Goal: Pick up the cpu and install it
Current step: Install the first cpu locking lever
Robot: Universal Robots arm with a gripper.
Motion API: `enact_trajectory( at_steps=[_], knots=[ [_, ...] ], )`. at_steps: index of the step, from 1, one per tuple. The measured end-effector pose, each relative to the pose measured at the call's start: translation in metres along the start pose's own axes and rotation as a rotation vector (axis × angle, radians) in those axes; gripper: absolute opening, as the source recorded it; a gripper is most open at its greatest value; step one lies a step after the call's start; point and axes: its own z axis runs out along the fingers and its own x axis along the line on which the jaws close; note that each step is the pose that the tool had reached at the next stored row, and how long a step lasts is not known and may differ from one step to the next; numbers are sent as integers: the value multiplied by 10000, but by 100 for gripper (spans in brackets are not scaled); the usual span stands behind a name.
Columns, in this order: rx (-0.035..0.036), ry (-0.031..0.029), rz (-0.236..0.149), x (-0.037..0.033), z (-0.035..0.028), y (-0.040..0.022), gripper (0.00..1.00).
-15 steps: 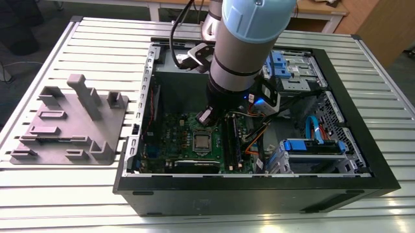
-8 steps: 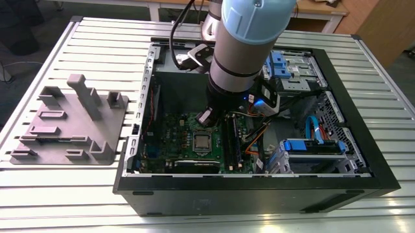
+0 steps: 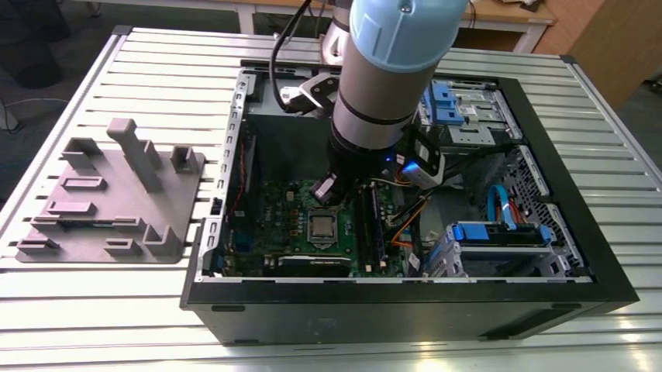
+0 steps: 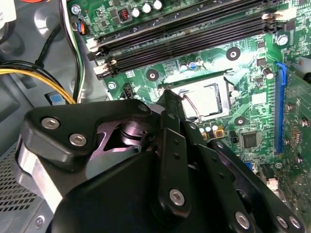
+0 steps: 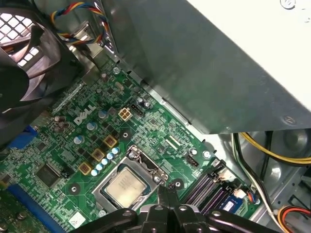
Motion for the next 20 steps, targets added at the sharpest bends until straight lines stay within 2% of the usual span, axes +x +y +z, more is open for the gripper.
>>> enact_trajectory(
  at_steps=[7,12,20],
  knots=[
    [85,56,111,21,29,6,11],
    [170,113,229,32,65,-7,11],
    [173,113,238,32,82,-9,11]
  ],
)
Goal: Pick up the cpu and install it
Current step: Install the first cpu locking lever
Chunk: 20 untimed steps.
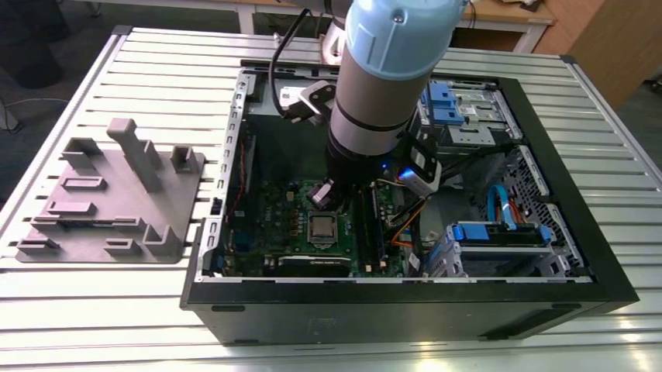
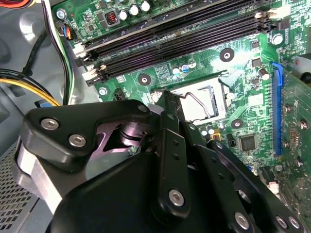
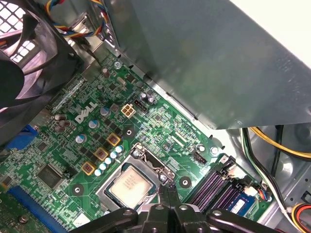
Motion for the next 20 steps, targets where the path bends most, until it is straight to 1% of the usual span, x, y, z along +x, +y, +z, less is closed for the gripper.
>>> enact_trajectory(
  at_steps=[11,20],
  knots=[
    [2,-3,36,0,2,0,11],
    [16,-37,371,7,7,2,11]
  ],
)
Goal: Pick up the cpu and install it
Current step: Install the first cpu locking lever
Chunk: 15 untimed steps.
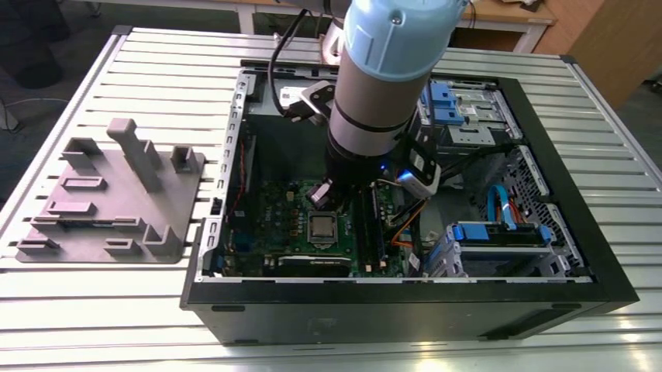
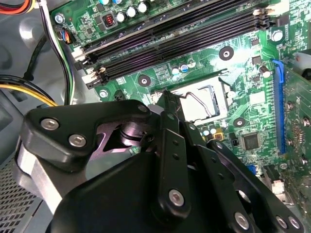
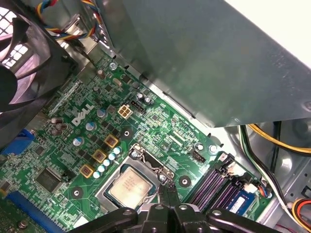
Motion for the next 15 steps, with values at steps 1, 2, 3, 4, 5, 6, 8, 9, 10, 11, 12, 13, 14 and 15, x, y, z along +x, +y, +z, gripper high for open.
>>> enact_trajectory(
  at_steps=[1,2,3,4,5,6,8,9,10,11,12,13,14,15],
  knots=[
    [1,-4,40,2,1,-1,11],
    [3,-8,85,3,1,-2,11],
    [6,-13,139,4,1,-3,11],
    [10,-17,188,6,1,-5,11],
    [14,-21,235,9,1,-8,11],
    [17,-24,283,12,0,-12,11],
    [23,-33,387,18,0,-20,11],
    [26,-38,440,21,0,-24,11],
    [29,-43,499,24,1,-28,11],
    [35,-47,552,26,2,-30,11],
    [44,-45,597,28,3,-34,11],
    [53,-44,641,31,3,-37,11],
    [63,-42,681,34,2,-41,11],
    [74,-40,721,37,2,-45,11]
  ],
)
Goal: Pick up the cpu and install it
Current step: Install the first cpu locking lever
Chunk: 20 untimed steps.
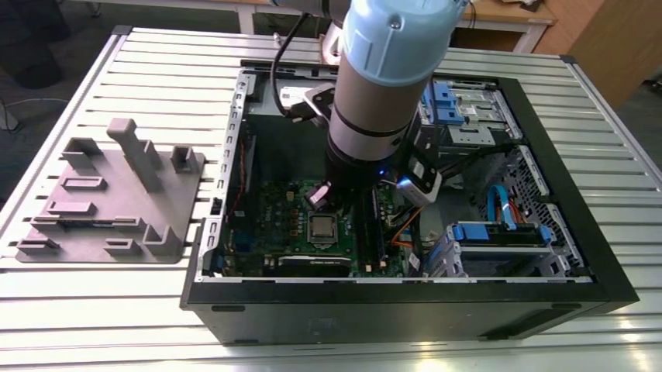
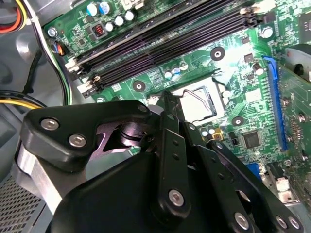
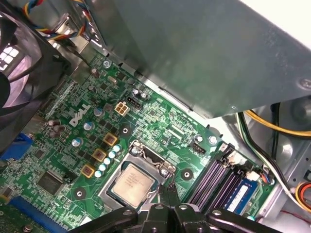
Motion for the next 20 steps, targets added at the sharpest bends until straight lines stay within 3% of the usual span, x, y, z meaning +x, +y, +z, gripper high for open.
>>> enact_trajectory(
  at_steps=[12,20],
  knots=[
    [93,-8,544,27,7,-42,11],
    [109,-24,743,37,22,-57,11]
  ],
)
